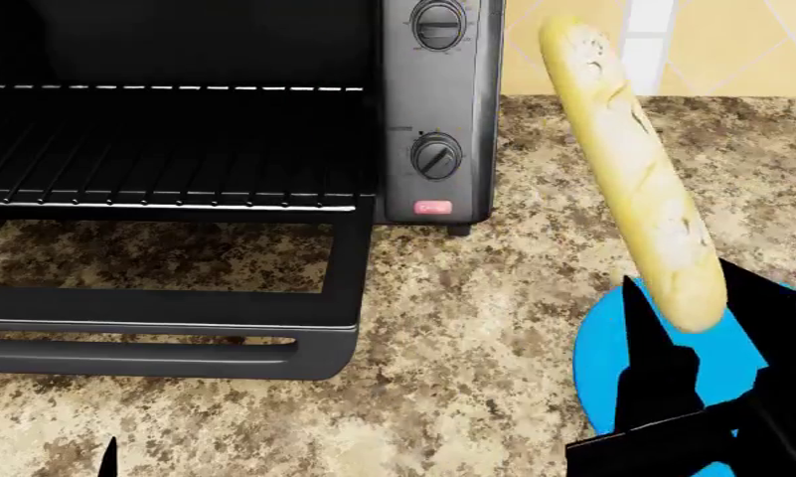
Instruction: Pick the baguette from the rack and place it on the plate on the counter.
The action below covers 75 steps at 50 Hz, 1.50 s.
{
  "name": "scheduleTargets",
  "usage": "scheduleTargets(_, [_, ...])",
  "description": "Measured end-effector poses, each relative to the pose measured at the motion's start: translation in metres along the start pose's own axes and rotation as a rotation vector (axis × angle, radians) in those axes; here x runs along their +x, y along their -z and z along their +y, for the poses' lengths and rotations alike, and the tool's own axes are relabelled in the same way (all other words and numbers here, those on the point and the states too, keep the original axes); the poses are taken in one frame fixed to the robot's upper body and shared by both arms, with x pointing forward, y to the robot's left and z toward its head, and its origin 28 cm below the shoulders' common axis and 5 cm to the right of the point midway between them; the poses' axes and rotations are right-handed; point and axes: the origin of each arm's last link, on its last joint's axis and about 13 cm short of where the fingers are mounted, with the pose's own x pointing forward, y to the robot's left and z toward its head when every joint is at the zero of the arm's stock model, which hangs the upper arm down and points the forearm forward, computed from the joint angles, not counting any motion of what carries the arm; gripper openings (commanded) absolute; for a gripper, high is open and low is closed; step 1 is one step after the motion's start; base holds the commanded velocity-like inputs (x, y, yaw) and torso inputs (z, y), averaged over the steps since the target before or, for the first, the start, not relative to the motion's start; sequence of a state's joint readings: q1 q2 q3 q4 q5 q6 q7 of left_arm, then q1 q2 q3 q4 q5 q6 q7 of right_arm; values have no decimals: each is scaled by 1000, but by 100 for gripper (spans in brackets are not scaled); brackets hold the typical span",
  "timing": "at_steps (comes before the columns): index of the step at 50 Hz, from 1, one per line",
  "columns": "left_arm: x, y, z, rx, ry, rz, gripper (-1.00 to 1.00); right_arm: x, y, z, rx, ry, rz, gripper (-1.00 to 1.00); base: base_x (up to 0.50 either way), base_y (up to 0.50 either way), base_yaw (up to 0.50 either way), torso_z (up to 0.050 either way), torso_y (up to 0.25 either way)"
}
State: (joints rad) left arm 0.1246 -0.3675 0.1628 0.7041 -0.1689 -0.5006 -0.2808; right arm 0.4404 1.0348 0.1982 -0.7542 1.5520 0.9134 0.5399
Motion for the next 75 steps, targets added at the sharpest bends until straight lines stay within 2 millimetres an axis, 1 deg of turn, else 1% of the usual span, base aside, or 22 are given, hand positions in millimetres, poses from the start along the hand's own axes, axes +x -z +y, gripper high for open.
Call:
scheduleTargets(10, [0,0,0,1,-1,1,100,-7,15,-17,25,112,48,-100,0,0,0,0,0])
scheduleTargets(20, [0,0,0,1,-3,2,100,-8,32,-30,51,191,116,-100,0,0,0,0,0])
scheduleTargets(27, [0,-1,0,1,-3,2,100,-1,43,-38,71,220,167,-100,0,0,0,0,0])
scheduleTargets(35, [0,-1,0,2,-2,2,100,13,57,-46,94,241,230,-100,0,0,0,0,0])
scheduleTargets(46, [1,-1,-1,3,-3,4,100,33,74,-50,113,240,298,-100,0,0,0,0,0])
scheduleTargets(56, [1,-1,-1,4,-3,5,100,44,87,-50,125,233,341,-100,0,0,0,0,0])
scheduleTargets(63, [1,-1,-1,4,-4,6,100,45,96,-51,137,237,361,-100,0,0,0,0,0])
scheduleTargets(75, [1,-1,-1,5,-4,7,100,37,108,-52,163,255,374,-100,0,0,0,0,1])
